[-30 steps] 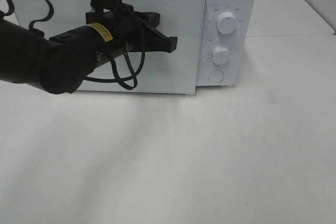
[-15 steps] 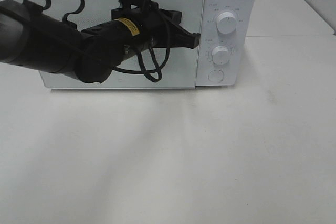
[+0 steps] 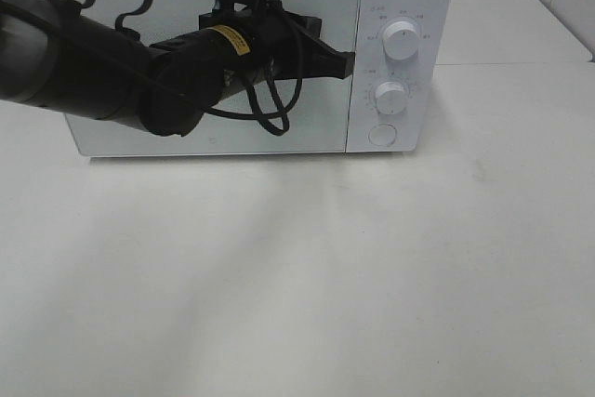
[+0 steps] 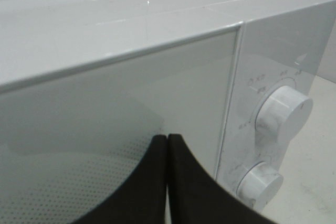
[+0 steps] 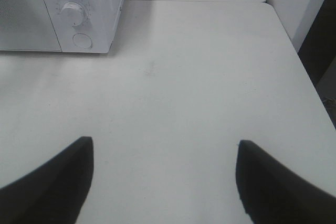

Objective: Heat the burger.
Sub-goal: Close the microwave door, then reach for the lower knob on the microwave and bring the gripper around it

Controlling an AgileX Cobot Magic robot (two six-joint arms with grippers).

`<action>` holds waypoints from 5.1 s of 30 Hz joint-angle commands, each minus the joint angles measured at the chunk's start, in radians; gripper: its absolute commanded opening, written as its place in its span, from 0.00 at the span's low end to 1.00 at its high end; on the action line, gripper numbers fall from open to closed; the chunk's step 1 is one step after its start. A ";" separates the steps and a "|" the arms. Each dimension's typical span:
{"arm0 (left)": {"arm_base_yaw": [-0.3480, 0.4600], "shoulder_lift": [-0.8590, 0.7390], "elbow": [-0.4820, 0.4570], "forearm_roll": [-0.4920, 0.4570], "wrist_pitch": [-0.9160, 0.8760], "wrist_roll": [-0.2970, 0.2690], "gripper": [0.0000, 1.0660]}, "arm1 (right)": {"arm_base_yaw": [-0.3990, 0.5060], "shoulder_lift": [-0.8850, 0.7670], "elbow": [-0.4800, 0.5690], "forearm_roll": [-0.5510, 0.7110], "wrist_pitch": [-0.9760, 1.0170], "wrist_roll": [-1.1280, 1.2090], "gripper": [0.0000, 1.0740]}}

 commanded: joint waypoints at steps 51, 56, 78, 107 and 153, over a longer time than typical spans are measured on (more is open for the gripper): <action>0.387 -0.518 -0.017 0.004 1.701 -0.085 0.94 | -0.004 -0.027 0.002 0.001 0.000 -0.011 0.69; 0.512 -0.570 -0.017 0.059 1.765 -0.085 0.94 | -0.004 -0.027 0.002 0.001 0.000 -0.011 0.69; 0.628 -0.948 0.343 0.093 1.745 -0.087 0.94 | -0.004 -0.027 0.002 0.001 0.000 -0.011 0.69; 0.628 -1.575 0.667 0.097 1.618 -0.087 0.94 | -0.004 -0.027 0.002 0.001 0.000 -0.011 0.69; 0.628 -2.043 0.667 0.097 1.616 -0.087 0.94 | -0.004 -0.027 0.002 0.001 0.000 -0.011 0.69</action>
